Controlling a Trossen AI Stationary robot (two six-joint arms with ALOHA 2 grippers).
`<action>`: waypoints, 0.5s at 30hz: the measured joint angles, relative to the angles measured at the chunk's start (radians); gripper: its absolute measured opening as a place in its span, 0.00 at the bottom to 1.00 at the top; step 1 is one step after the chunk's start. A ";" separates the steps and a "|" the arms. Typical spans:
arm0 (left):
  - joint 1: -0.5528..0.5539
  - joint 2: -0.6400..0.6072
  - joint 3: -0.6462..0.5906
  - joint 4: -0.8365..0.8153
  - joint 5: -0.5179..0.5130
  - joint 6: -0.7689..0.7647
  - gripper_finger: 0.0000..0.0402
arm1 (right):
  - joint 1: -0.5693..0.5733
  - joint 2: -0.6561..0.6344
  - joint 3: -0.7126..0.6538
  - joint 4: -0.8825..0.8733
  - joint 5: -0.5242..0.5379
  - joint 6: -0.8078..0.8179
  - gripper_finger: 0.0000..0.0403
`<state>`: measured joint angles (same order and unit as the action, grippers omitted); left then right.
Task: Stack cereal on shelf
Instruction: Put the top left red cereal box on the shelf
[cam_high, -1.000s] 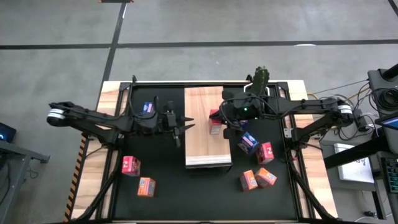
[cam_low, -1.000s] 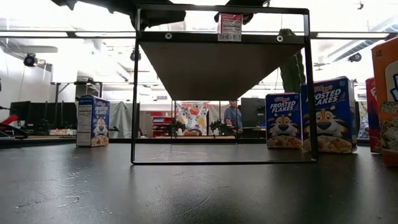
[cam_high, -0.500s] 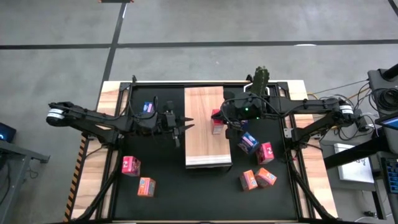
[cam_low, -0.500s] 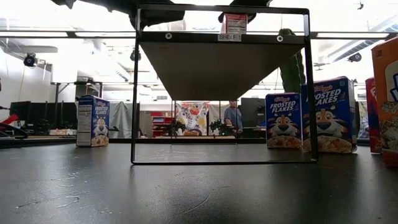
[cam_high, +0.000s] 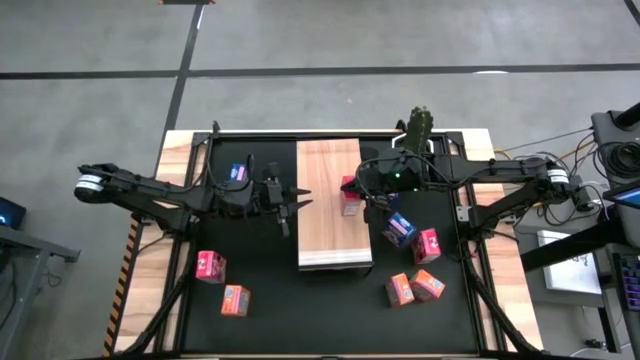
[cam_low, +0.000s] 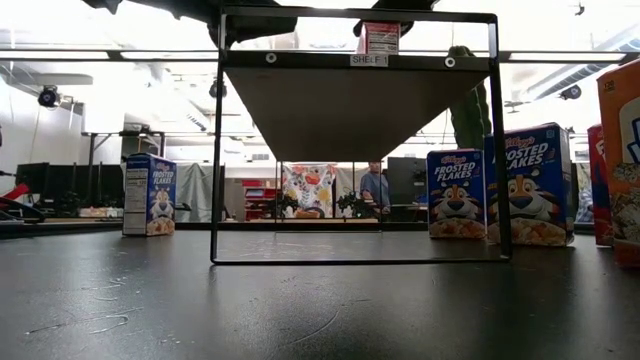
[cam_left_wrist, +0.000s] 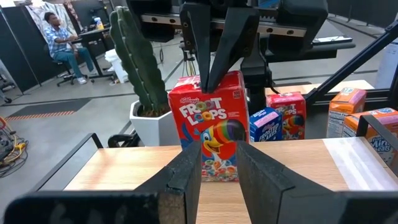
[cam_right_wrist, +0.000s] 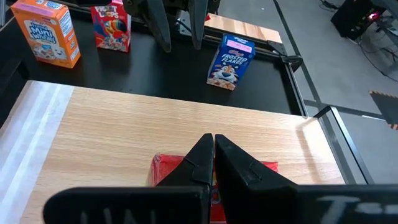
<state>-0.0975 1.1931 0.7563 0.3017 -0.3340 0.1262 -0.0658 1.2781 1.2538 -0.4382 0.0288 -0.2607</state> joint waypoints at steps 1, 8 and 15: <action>0.000 0.000 0.000 0.000 0.000 0.000 0.21 | 0.000 0.000 0.000 -0.001 0.000 0.000 0.02; 0.000 0.000 0.000 -0.005 0.000 0.000 0.21 | 0.000 -0.003 0.000 -0.022 0.000 0.005 0.02; 0.000 0.000 0.000 -0.006 0.000 -0.004 0.21 | 0.000 -0.003 0.000 -0.030 0.000 0.007 0.02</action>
<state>-0.0975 1.1931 0.7565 0.2962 -0.3340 0.1225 -0.0658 1.2755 1.2541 -0.4678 0.0288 -0.2535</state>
